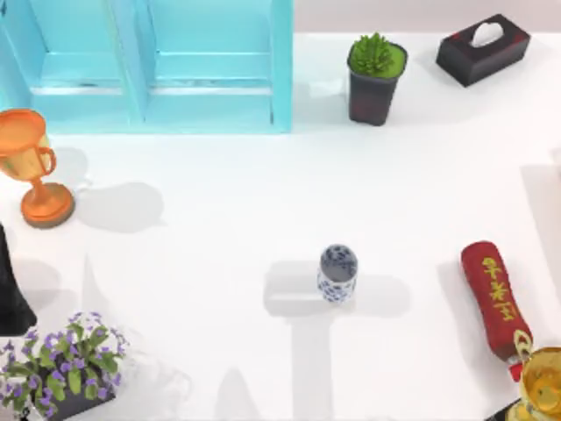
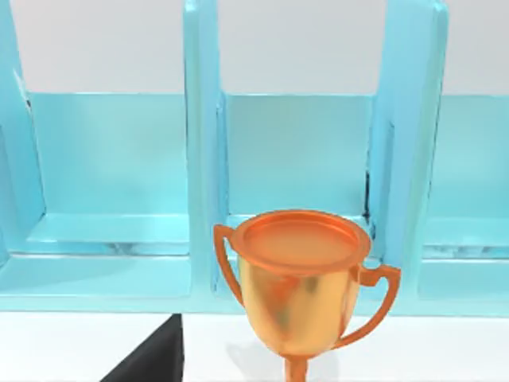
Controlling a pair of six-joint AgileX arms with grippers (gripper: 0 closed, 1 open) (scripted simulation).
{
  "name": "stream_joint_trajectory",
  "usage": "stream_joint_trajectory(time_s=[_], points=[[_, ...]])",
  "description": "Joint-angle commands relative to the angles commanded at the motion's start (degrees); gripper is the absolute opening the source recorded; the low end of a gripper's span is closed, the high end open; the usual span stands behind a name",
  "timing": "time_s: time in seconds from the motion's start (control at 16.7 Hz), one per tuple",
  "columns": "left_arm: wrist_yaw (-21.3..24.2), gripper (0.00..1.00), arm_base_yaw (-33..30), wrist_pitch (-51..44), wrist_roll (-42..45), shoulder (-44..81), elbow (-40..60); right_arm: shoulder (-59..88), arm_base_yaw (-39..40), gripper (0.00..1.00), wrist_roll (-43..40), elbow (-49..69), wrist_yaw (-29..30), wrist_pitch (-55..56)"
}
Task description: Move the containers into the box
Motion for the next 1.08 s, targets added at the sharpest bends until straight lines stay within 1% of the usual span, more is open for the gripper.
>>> stream_joint_trajectory(time_s=[0.36, 0.78, 1.08], points=[[0.0, 1.00, 0.0, 0.0, 0.0, 0.0, 0.0, 0.2, 0.4, 0.00, 0.1, -0.7, 0.0, 0.8], [0.0, 1.00, 0.0, 0.0, 0.0, 0.0, 0.0, 0.0, 1.4, 0.00, 1.5, -12.4, 0.1, 13.0], [0.0, 1.00, 0.0, 0.0, 0.0, 0.0, 0.0, 0.3, 1.6, 0.00, 1.6, -14.4, 0.1, 14.7]])
